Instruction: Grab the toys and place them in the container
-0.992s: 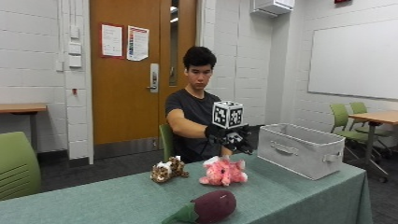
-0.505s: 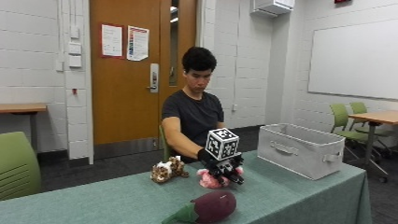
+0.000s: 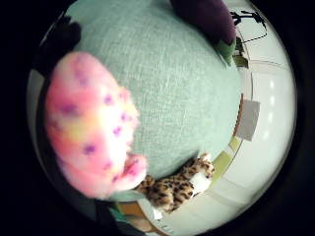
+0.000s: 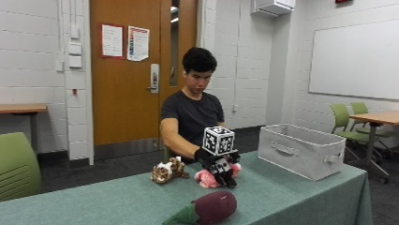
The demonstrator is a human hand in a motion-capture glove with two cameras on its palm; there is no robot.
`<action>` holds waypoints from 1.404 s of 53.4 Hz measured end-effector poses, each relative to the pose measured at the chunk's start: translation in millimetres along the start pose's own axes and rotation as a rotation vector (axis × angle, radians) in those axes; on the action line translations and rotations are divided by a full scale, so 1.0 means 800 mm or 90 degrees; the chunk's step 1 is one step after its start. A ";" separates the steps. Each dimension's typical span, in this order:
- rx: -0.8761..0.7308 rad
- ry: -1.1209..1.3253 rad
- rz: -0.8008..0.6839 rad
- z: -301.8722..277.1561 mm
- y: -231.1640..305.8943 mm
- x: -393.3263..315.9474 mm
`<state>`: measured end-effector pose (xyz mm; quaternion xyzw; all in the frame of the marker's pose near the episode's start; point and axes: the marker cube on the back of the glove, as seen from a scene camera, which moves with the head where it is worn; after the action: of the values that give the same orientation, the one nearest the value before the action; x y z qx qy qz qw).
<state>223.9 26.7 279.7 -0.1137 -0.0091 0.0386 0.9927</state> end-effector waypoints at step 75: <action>0.195 0.033 -0.336 -0.385 -0.042 -0.487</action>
<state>-153.4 -106.1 -16.6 0.0422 -0.0068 -0.2223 0.9740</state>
